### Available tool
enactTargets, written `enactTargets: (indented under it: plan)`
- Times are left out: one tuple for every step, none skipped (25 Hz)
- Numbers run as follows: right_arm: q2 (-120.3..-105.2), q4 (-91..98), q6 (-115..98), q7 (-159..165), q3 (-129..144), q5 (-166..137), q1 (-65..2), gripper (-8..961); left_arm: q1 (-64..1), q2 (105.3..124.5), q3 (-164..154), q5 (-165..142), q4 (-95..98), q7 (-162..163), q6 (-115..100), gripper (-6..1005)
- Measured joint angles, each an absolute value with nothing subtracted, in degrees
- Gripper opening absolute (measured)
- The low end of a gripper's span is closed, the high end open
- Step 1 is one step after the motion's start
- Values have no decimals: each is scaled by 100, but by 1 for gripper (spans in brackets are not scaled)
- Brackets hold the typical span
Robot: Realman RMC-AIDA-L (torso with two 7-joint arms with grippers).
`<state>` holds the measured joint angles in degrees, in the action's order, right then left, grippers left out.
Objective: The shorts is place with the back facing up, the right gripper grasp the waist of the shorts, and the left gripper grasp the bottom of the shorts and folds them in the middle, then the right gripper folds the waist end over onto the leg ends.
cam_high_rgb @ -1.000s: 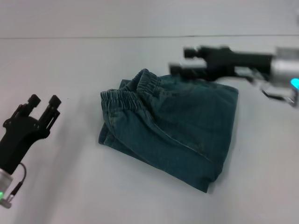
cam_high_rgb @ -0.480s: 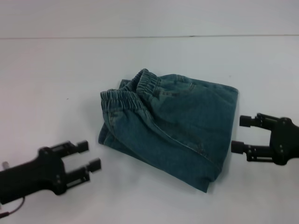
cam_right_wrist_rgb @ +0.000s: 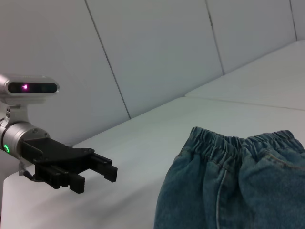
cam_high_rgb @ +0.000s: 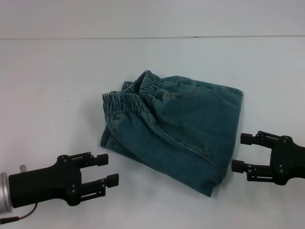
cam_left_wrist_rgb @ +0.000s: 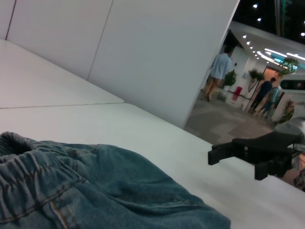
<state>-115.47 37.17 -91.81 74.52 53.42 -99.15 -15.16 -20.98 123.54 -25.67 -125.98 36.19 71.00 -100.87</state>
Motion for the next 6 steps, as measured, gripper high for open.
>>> enactTargets:
  plan:
    - [-11558,3717,-9169,7448,5342,-9917,-1516,927,-2100,12351,-2568,-12595,3621,7130,-10107,637]
    - [-11566,3714,-9159,7446,5342,-9917,-1517,927,-2102,12346,-2568,-12592,3624,7159,-10138,638]
    - [-11574,3709,-9151,7445,5342,-9917,-1522,927,-2102,12344,-2569,-12592,3629,7176,-10181,639]
    - [-11579,3696,-9146,7444,5342,-9917,-1528,927,-2102,12343,-2570,-12592,3629,7178,-10208,640]
    - [-11584,3681,-9144,7442,5342,-9917,-1534,927,-2102,12343,-2571,-12592,3630,7180,-10228,641]
    - [-11586,3657,-9144,7439,5342,-9917,-1550,927,-2100,12344,-2572,-12592,3631,7184,-10243,641]
